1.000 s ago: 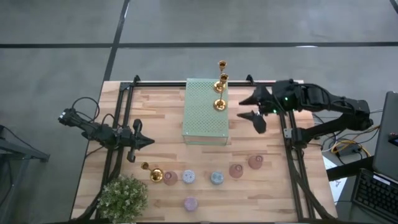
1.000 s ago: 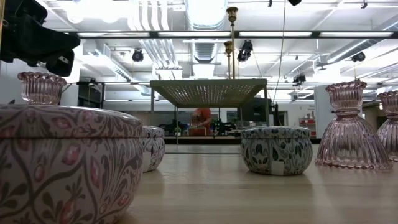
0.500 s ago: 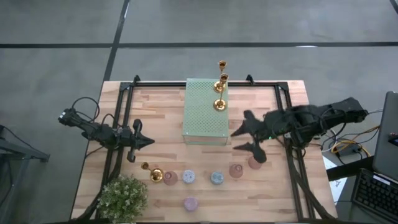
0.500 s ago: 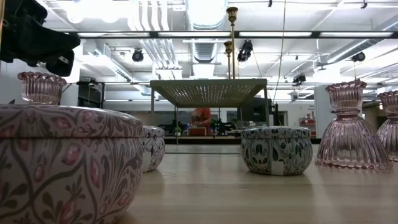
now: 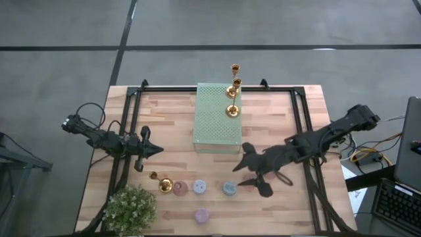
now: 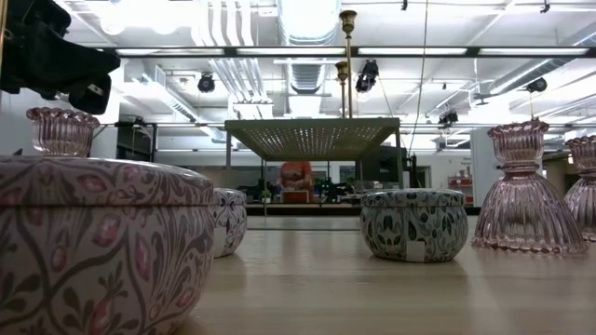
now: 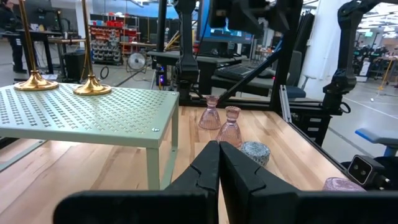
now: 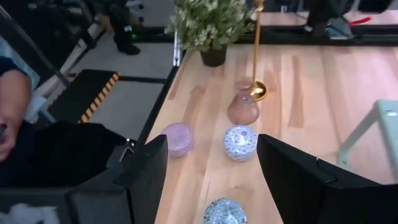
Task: Pick & Place candle stick holders
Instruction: Move the pink candle holders to the center
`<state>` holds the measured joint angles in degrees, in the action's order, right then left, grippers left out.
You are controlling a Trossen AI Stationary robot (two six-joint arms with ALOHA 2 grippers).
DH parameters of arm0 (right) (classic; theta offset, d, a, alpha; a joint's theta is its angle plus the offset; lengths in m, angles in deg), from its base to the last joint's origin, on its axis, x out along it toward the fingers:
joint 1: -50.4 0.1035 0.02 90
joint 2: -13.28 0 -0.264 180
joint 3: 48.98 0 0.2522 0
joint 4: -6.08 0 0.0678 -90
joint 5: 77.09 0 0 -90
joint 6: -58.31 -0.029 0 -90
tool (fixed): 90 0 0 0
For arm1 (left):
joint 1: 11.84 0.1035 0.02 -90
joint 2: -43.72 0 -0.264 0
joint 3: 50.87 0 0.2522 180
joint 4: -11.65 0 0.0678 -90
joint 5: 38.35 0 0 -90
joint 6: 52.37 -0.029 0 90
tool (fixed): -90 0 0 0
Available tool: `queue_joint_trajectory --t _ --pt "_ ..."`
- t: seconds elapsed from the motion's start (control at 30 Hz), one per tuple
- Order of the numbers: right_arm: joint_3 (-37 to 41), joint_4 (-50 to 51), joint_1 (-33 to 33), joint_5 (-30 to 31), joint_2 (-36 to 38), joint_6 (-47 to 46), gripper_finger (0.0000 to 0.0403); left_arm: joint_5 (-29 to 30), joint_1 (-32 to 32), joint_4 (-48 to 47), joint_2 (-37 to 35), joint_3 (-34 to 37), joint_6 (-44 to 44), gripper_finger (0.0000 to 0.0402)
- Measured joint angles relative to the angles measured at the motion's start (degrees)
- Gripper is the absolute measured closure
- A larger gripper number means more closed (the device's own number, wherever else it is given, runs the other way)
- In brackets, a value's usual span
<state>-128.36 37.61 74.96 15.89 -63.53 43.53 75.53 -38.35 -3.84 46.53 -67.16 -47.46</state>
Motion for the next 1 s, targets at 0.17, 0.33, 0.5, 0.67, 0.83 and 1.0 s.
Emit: queue_joint_trajectory --t 0.17,0.33,0.5,0.67,0.83,1.0 --pt "0.41 -3.65 0.72 0.13 -4.96 1.72 0.0171 0.0 -0.01 0.0 0.0 0.02 0.0 0.039" --pt "0.44 -7.83 0.72 0.0 -9.5 2.83 0.0172 0.0 0.0 0.01 0.0 0.02 0.01 0.039" --pt "0.44 -8.45 0.72 0.0 -11.23 2.93 0.0177 0.0 0.01 0.0 0.0 0.02 0.01 0.039" --pt "0.44 -2.92 1.12 0.0 -8.89 2.39 0.0183 0.0 -0.01 0.01 0.01 0.01 0.01 0.039" --pt "0.4 7.87 1.31 0.18 -4.25 -0.73 0.0184 0.02 -0.01 0.02 0.0 0.0 0.02 0.039" --pt "0.4 21.61 3.4 3.35 -1.47 -5.99 0.0184 0.0 0.0 0.02 0.01 0.0 0.02 0.039"
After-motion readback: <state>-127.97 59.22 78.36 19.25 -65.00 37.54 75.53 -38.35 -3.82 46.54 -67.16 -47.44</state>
